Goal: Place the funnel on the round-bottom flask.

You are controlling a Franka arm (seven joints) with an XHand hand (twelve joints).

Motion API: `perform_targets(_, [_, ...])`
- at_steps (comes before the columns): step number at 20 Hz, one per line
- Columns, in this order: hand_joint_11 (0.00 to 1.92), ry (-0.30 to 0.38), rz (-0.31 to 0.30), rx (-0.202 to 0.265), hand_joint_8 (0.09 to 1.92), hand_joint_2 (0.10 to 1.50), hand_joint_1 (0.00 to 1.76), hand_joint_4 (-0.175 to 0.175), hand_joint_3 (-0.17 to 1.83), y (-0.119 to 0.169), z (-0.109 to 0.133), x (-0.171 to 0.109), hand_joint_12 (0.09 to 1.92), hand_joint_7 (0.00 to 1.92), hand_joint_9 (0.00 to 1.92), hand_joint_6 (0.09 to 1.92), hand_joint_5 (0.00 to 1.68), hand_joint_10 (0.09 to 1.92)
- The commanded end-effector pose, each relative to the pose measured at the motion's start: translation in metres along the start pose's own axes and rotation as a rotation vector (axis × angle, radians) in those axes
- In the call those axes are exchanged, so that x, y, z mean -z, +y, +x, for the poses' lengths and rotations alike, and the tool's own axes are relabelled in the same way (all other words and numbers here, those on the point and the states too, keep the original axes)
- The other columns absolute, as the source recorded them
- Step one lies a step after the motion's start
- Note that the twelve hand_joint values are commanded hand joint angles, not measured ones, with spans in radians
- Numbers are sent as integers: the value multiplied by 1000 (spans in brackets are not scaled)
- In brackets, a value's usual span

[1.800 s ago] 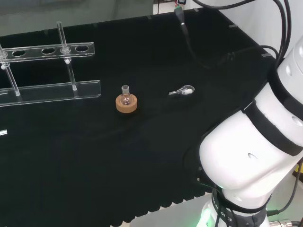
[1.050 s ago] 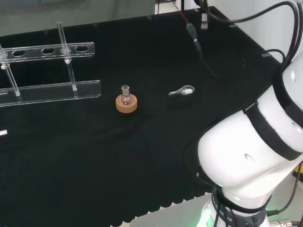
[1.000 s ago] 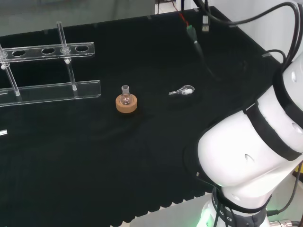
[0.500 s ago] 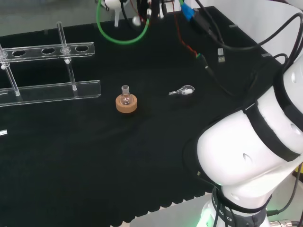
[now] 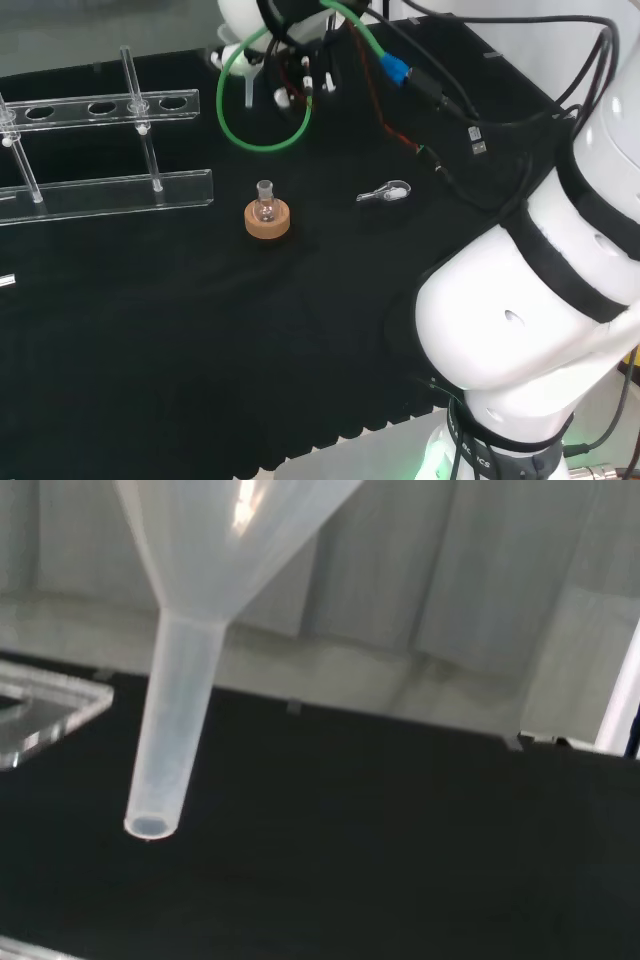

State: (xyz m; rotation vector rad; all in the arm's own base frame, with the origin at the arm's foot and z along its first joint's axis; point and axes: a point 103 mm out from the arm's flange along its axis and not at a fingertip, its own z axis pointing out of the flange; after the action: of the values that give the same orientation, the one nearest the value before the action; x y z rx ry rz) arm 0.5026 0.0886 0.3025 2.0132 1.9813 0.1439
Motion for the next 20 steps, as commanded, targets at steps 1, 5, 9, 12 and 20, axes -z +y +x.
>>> perform_targets(1, [1719,-7,36,38,913,659,1231,-175,571,-11,8,-13,935,1699,1855,345,1423,869])
perform_targets(5, [1719,7,40,54,913,658,1231,-175,573,-21,16,-14,936,1699,1855,344,1424,869])
perform_targets(9, [1725,-3,57,67,913,656,1231,-175,576,-27,24,-22,940,1699,1856,344,1424,870])
perform_targets(12, [1726,-2,67,68,913,655,1231,-175,577,-28,27,-32,941,1700,1857,343,1425,871])
perform_targets(20, [1728,-20,43,35,913,653,1231,-175,581,-45,17,-64,944,1700,1860,343,1426,873])
